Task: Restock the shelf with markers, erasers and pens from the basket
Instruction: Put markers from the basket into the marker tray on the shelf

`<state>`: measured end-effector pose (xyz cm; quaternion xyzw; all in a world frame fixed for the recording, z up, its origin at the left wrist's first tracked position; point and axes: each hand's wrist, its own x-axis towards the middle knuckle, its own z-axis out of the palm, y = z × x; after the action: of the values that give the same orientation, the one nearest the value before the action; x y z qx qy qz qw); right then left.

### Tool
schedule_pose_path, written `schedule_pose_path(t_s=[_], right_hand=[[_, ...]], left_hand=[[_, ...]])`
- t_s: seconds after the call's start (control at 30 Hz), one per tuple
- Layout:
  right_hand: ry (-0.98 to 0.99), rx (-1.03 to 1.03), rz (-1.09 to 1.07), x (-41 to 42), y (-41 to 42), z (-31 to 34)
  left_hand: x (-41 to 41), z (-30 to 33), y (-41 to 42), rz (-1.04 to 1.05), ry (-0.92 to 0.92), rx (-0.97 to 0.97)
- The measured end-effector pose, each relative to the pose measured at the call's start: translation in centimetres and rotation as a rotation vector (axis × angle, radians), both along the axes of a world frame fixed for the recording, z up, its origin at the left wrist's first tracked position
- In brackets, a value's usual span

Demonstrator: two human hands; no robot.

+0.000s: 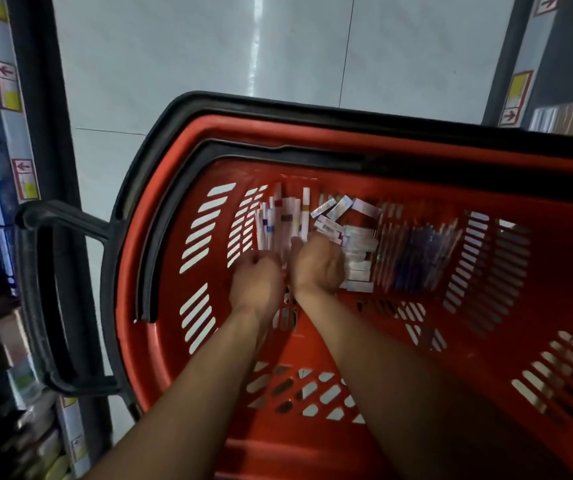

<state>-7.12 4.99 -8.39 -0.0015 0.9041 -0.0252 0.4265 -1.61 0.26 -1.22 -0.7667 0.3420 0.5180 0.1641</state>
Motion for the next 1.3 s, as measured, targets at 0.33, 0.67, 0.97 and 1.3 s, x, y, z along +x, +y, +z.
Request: schedule_pose_path(t_s=[0.33, 0.67, 0.97, 1.3], right_hand=[[-0.036, -0.157, -0.157, -0.1, 0.9, 0.1], [-0.323, -0.471, -0.062, -1.6, 4.8, 4.2], [-0.095, -0.184, 0.23, -0.6, 0.7, -0.9], [-0.227, -0.34, 0.055, -0.7, 2.6, 1.0]], left_hand=[[-0.2, -0.5, -0.7, -0.049, 0.064, -0.015], [-1.0, -1.0, -0.6, -0.289, 0.098, -0.19], [-0.6, -1.5, -0.3, -0.272, 0.014, -0.172], [-0.2, -0.3, -0.7, -0.176, 0.143, -0.082]])
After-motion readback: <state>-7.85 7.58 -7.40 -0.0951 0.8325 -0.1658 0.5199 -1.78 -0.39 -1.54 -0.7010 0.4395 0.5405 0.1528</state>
